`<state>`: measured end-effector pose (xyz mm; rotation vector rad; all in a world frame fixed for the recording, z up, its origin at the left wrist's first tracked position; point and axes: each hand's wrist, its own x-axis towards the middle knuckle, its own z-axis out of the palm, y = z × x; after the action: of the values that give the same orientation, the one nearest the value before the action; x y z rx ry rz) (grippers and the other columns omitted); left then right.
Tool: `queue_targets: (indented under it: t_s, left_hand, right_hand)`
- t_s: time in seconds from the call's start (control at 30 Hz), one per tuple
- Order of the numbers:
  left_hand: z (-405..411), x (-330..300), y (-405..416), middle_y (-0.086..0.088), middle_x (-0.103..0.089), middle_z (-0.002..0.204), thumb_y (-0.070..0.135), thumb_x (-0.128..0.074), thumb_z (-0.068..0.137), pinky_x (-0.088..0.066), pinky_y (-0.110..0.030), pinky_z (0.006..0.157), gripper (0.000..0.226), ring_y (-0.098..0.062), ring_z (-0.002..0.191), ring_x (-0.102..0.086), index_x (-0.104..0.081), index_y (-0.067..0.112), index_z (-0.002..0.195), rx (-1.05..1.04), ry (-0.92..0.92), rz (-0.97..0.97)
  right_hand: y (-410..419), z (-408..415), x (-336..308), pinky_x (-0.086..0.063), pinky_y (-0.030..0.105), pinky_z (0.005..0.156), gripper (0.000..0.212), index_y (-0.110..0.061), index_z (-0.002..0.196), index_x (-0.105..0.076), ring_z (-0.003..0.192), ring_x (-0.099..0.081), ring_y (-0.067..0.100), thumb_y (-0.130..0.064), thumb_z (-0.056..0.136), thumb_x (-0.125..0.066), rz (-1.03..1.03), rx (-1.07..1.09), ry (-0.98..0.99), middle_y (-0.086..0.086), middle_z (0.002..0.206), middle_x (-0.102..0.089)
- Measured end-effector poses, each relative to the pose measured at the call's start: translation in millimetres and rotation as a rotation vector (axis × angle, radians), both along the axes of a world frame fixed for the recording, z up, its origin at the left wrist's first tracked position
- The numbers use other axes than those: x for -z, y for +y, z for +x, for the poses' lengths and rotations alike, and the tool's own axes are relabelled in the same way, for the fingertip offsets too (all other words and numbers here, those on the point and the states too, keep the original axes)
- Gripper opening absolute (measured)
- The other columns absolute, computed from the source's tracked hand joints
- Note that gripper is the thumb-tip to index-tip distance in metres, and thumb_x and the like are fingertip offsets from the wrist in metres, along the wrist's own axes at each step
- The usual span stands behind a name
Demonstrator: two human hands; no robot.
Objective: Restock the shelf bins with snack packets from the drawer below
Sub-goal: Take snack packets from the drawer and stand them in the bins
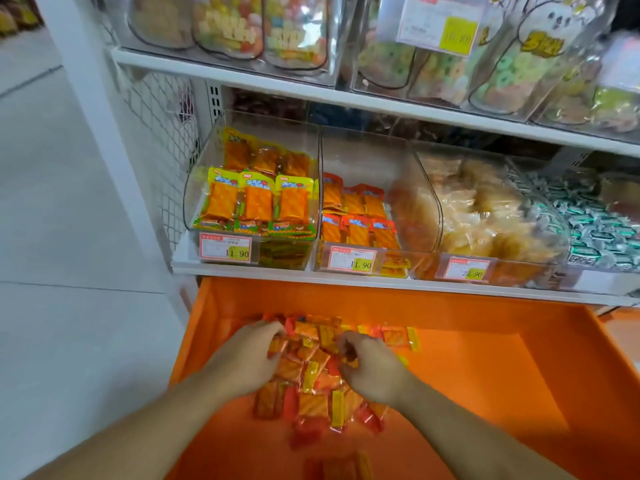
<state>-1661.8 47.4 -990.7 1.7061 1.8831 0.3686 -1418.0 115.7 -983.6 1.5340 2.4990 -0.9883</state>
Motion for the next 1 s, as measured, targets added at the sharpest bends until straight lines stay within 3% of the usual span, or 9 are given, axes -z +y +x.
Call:
queue_targets:
  t_s: [0.1, 0.2, 0.37, 0.47, 0.63, 0.8, 0.93, 1.0]
  left_hand:
    - [-11.2, 56.8, 2.0, 0.008, -0.058, 0.14, 0.024, -0.067, 0.094, -0.048, -0.03, 0.106, 0.046, -0.013, 0.127, -0.058, -0.055, 0.031, 0.138, -0.064, 0.018, -0.091]
    - [-20.4, 108.8, 6.4, -0.003, -0.044, 0.157, 0.027, -0.066, 0.093, -0.039, -0.037, 0.117, 0.063, -0.022, 0.143, -0.045, -0.044, 0.023, 0.152, -0.16, 0.027, -0.182]
    - [-30.7, 170.0, 11.6, -0.01, -0.028, 0.167, 0.033, -0.065, 0.093, -0.026, -0.035, 0.125, 0.082, -0.026, 0.154, -0.026, -0.025, 0.016, 0.163, -0.278, 0.07, -0.232]
    - [-30.4, 191.6, 14.1, -0.008, -0.023, 0.169, 0.035, -0.062, 0.094, -0.026, -0.037, 0.125, 0.082, -0.027, 0.155, -0.025, -0.021, 0.019, 0.164, -0.321, 0.085, -0.295]
    - [-14.9, 195.2, 19.2, -0.015, -0.044, 0.152, 0.027, -0.068, 0.089, -0.038, -0.045, 0.114, 0.07, -0.035, 0.138, -0.045, -0.035, 0.015, 0.15, -0.49, 0.186, -0.273]
    - [-6.8, 179.0, 7.3, -0.017, -0.06, 0.131, 0.033, -0.07, 0.086, -0.045, -0.041, 0.106, 0.062, -0.036, 0.125, -0.057, -0.043, 0.009, 0.136, -0.441, 0.274, -0.348]
    - [-4.9, 146.3, 3.8, -0.009, -0.074, 0.099, 0.049, -0.068, 0.083, -0.057, -0.035, 0.078, 0.032, -0.033, 0.098, -0.072, -0.059, 0.021, 0.095, -0.432, 0.145, -0.383]
    - [-4.3, 131.0, 4.0, -0.007, -0.073, 0.08, 0.06, -0.061, 0.091, -0.052, -0.033, 0.064, 0.044, -0.032, 0.081, -0.071, -0.066, 0.017, 0.079, -0.471, -0.036, -0.365]
  right_hand:
    - [8.6, -2.3, 42.1, -0.053, 0.036, 0.098, 0.046, -0.022, 0.138, -0.055, 0.12, -0.062, 0.024, -0.026, 0.093, -0.066, -0.047, 0.046, -0.09, 0.002, 0.132, -0.062]
    - [22.5, -18.3, 82.3, -0.044, 0.035, 0.114, 0.065, -0.023, 0.152, -0.043, 0.141, -0.048, 0.026, -0.031, 0.092, -0.067, -0.086, 0.041, -0.105, 0.005, 0.154, -0.05]
    - [44.5, -61.9, 137.9, -0.032, 0.034, 0.123, 0.078, -0.022, 0.161, -0.03, 0.152, -0.032, 0.027, -0.031, 0.093, -0.067, -0.01, -0.068, -0.062, 0.004, 0.165, -0.035]
    - [51.6, -78.0, 165.5, -0.031, 0.039, 0.124, 0.087, -0.024, 0.164, -0.017, 0.153, -0.027, 0.029, -0.033, 0.092, -0.066, 0.033, -0.076, -0.157, 0.004, 0.169, -0.023]
    - [46.7, -75.5, 182.1, -0.048, 0.043, 0.107, 0.074, -0.028, 0.152, -0.039, 0.132, -0.048, 0.032, -0.014, 0.086, -0.069, 0.192, 0.018, -0.148, 0.002, 0.147, -0.049]
    - [44.4, -64.8, 165.1, -0.052, 0.045, 0.1, 0.066, -0.023, 0.148, -0.044, 0.127, -0.054, 0.035, -0.014, 0.086, -0.065, 0.208, -0.057, -0.215, 0.005, 0.141, -0.056]
    - [39.5, -56.6, 139.7, -0.054, 0.04, 0.079, 0.046, -0.026, 0.136, -0.055, 0.107, -0.067, 0.035, -0.022, 0.09, -0.058, 0.197, -0.026, -0.193, 0.004, 0.118, -0.07]
    - [36.4, -50.4, 125.3, -0.055, 0.037, 0.069, 0.031, -0.025, 0.122, -0.063, 0.091, -0.07, 0.033, -0.021, 0.092, -0.057, 0.111, 0.08, -0.141, 0.005, 0.099, -0.074]
